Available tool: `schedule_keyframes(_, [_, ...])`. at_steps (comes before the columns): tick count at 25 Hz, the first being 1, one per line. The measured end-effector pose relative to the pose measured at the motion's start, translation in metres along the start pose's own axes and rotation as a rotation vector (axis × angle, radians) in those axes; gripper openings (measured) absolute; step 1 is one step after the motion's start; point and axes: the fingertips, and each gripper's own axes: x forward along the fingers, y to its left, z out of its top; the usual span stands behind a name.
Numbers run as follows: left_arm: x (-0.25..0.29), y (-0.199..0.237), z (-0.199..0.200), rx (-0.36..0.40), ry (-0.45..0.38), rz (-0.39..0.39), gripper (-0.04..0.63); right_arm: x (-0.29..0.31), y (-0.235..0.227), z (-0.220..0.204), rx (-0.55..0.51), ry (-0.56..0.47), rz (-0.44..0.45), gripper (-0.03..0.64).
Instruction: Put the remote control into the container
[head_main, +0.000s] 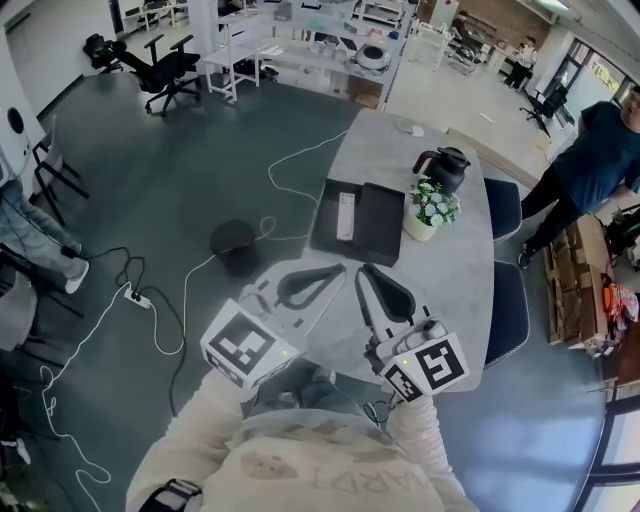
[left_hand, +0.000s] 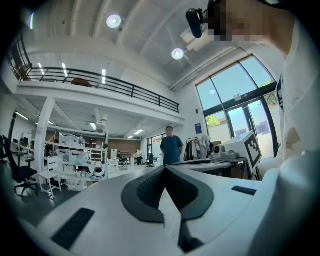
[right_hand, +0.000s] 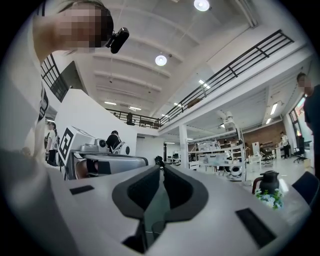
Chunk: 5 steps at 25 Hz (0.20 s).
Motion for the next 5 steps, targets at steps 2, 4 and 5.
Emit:
schedule_keyframes(2, [-0.0016, 0.0019, 0.0013, 0.007, -0.007, -0.002, 0.012, 0.0025, 0.0008, 0.0011, -0.001, 0.000, -0.001, 0.035])
schedule_keyframes(4, [-0.0030, 0.0034, 0.0007, 0.010, -0.004, -0.003, 0.012, 0.0046, 0.0016, 0.0018, -0.003, 0.000, 0.000, 0.035])
schedule_keyframes(5, [-0.0037, 0.0041, 0.0001, 0.009, 0.000, -0.002, 0.012, 0.0055, 0.0021, 0.0021, -0.004, -0.001, 0.000, 0.035])
